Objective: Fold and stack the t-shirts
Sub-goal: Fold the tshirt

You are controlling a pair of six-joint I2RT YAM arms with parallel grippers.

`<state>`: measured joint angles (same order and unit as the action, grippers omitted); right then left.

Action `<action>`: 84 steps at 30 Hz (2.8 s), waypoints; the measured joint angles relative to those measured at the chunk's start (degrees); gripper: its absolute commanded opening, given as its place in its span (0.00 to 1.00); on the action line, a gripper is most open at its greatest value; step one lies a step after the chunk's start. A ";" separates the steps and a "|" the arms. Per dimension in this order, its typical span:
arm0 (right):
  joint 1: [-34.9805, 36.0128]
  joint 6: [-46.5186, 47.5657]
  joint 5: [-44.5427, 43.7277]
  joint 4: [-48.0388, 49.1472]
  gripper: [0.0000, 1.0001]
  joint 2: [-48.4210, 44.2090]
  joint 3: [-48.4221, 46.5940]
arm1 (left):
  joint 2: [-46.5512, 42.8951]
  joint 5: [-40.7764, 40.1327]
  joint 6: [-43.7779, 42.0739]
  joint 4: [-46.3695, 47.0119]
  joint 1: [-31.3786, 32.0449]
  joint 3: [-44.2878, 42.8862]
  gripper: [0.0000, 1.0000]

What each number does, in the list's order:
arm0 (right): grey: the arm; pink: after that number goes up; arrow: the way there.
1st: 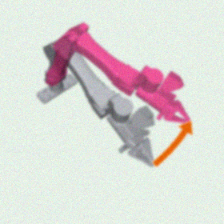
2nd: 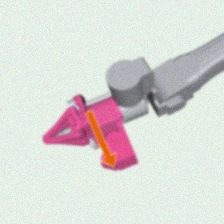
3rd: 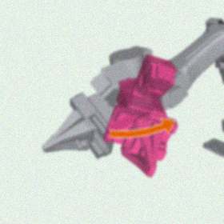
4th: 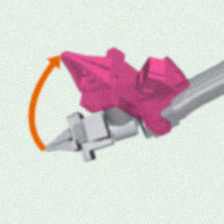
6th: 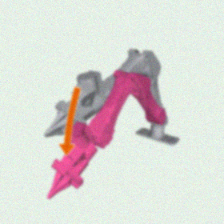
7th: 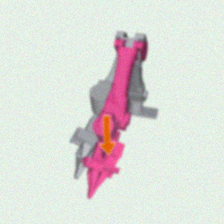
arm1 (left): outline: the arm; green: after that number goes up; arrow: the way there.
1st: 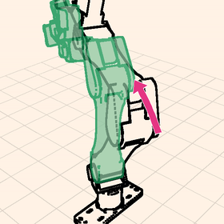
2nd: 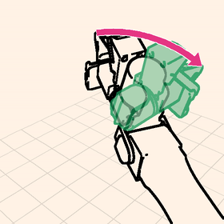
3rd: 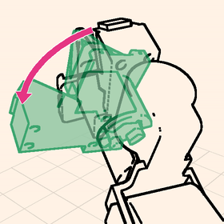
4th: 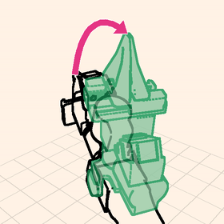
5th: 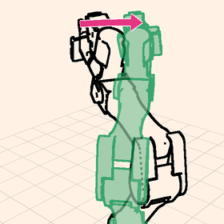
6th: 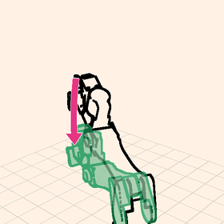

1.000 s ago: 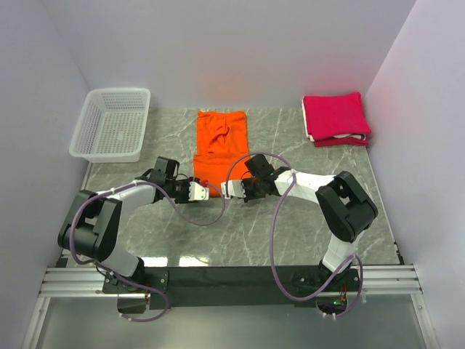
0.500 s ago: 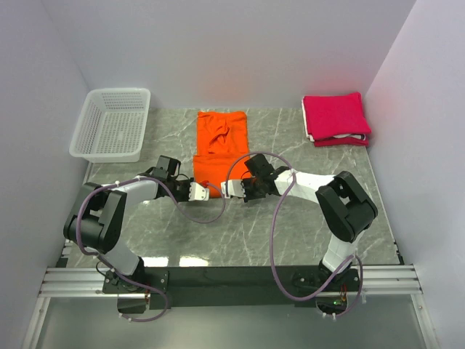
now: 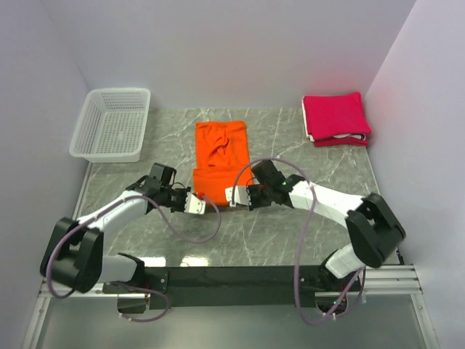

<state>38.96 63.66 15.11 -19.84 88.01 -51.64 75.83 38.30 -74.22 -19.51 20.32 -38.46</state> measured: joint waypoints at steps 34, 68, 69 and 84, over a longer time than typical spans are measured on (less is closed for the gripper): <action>5.79 -8.81 0.52 -20.28 0.00 -28.46 -1.31 | -22.14 10.67 17.90 -23.45 -1.73 -11.85 0.01; -15.69 -2.91 7.48 -27.39 0.00 41.03 -55.30 | 47.32 6.86 33.35 -10.54 -10.54 -51.60 0.06; -15.65 -3.82 7.69 -27.85 0.00 41.03 -55.28 | 47.28 6.91 33.86 -10.80 -10.51 -51.36 0.06; -7.30 -18.73 16.90 -29.38 0.08 18.03 -22.38 | 26.49 10.93 37.44 -16.17 -7.69 -25.24 0.16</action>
<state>31.66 44.93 32.01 -49.21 106.04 -74.02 102.32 49.23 -36.77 -35.68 12.62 -63.70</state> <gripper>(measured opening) 0.024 0.098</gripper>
